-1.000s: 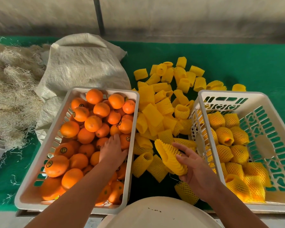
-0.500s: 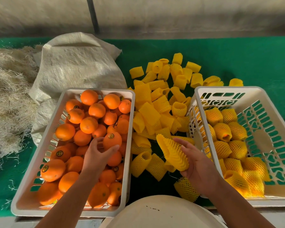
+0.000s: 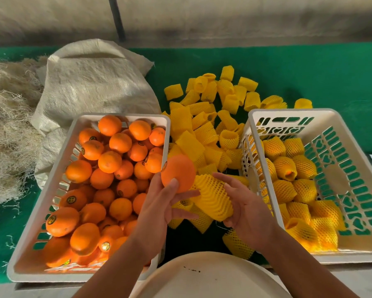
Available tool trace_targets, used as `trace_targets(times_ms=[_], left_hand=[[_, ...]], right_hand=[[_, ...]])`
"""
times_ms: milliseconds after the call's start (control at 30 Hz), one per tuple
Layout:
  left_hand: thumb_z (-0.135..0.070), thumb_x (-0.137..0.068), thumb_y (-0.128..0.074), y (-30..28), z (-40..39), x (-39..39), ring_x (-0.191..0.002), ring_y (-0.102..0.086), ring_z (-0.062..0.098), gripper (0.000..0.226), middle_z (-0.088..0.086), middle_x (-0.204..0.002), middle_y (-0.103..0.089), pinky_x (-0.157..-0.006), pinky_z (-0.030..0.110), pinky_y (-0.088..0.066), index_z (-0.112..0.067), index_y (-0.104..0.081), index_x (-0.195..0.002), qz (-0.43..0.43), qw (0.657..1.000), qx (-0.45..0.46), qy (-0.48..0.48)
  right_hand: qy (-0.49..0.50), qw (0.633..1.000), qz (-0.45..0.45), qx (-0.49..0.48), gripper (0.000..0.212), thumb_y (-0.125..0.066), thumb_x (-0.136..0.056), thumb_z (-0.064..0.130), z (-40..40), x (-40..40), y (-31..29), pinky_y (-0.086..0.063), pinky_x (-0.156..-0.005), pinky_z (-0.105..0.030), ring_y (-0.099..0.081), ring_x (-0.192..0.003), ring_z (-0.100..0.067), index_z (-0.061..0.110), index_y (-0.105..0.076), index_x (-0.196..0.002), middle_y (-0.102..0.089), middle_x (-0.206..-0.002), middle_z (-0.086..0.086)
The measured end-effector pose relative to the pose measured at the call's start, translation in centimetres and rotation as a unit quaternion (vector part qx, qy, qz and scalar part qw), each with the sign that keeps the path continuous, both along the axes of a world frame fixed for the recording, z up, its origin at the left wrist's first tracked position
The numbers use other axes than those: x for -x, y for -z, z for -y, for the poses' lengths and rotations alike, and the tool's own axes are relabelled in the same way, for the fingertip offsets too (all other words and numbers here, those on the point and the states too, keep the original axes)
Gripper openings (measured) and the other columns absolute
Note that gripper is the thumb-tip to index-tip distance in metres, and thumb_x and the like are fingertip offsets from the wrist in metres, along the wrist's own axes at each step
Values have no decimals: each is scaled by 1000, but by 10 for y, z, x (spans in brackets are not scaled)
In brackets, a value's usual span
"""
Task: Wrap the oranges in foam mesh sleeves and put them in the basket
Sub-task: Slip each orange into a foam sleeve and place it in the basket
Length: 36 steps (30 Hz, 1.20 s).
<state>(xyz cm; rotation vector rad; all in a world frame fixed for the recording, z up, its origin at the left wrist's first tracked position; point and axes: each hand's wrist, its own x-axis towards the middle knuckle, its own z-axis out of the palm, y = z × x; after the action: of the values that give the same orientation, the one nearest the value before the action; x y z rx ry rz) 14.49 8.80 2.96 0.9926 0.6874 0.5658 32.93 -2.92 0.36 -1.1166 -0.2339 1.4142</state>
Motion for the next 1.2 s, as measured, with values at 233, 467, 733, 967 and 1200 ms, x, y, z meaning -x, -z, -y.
trace_targets(times_ms=[233, 467, 733, 967, 1200], left_hand=[[-75, -86, -63, 4, 12, -2, -124, -63, 25, 70, -4, -137, -57, -89, 38, -61, -46, -43, -146, -78, 989, -126, 15], [-75, -85, -63, -11, 16, -2, -119, -62, 26, 67, -11, -128, -57, -85, 38, -62, -42, -46, -141, -88, 978, -178, 64], [-69, -83, -66, -14, 17, 4, -116, -64, 24, 65, -11, -125, -58, -75, 39, -63, -39, -49, -137, -90, 979, -171, 60], [-44, -81, -77, -14, 10, 6, -101, -74, 23, 66, -10, -125, -63, -71, 40, -65, -36, -41, -136, -128, 953, -261, 79], [-47, -78, -83, -20, 8, 1, -75, -76, 24, 68, -11, -124, -65, -62, 43, -64, -41, -44, -134, -166, 931, -320, 65]], right_hand=[[-10, 994, -107, -39, 41, -55, -105, 32, 11, 1, 7, -55, -51, -26, -70, -99, -27, 18, -60, -143, -59, -142, -19], [-61, 990, -107, -72, 58, -74, -94, 25, 8, -5, 5, -53, -50, -22, -69, -87, -22, 30, -55, -148, -61, -139, -18], [-43, 953, -250, -164, 68, -68, -98, 12, 12, -14, 7, -50, -45, -15, -63, -80, -12, 29, -42, -158, -40, -162, -12], [-49, 954, -227, -191, 61, -62, -103, 16, 7, -13, -4, -50, -46, -14, -62, -83, -12, 28, -41, -159, -35, -166, -10], [-67, 931, -286, -216, 51, -30, -113, 11, 7, -10, -20, -57, -53, -21, -71, -86, -21, 23, -33, -162, -50, -152, -20]])
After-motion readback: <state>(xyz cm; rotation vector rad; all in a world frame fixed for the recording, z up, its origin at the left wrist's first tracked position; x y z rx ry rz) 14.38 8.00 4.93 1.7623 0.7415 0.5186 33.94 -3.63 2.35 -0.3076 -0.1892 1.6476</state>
